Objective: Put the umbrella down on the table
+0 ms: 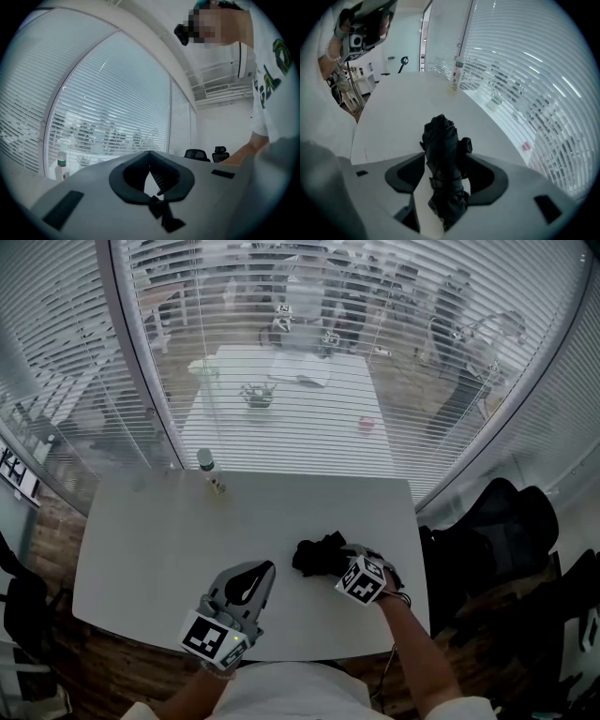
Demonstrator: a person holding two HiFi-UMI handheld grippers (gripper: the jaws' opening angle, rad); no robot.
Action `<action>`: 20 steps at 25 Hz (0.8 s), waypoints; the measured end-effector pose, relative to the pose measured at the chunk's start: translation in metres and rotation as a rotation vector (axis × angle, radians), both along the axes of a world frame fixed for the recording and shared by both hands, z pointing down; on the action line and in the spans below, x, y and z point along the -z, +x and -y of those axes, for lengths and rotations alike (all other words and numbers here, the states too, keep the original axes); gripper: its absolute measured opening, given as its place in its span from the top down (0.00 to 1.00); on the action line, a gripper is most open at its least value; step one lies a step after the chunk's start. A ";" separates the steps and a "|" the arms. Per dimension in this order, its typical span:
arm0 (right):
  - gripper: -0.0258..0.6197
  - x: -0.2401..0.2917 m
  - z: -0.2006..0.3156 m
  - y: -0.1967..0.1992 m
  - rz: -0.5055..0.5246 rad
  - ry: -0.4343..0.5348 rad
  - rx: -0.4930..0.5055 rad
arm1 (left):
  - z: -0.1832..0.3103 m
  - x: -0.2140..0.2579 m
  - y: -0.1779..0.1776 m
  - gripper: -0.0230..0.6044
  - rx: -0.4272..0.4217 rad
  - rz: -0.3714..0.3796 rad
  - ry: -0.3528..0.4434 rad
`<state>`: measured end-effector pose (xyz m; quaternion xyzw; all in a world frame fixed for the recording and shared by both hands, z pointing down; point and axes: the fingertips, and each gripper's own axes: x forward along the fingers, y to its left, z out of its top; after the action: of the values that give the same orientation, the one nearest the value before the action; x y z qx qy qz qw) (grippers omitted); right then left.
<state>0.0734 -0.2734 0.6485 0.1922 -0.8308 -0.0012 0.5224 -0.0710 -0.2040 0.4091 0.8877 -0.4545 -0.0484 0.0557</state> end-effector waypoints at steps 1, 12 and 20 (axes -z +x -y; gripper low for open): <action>0.53 0.007 -0.001 -0.002 0.027 0.009 -0.009 | 0.000 -0.001 0.000 0.95 0.000 0.001 -0.002; 0.68 0.115 -0.006 -0.024 0.471 0.131 -0.170 | 0.006 0.000 -0.001 0.95 0.017 0.009 -0.012; 0.74 0.188 -0.024 -0.022 0.687 0.240 -0.240 | 0.005 0.006 -0.001 0.95 0.027 0.013 -0.004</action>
<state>0.0510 -0.2490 0.4608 0.3373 -0.9229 0.0273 0.1835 -0.0724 -0.2087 0.4036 0.8817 -0.4667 -0.0426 0.0537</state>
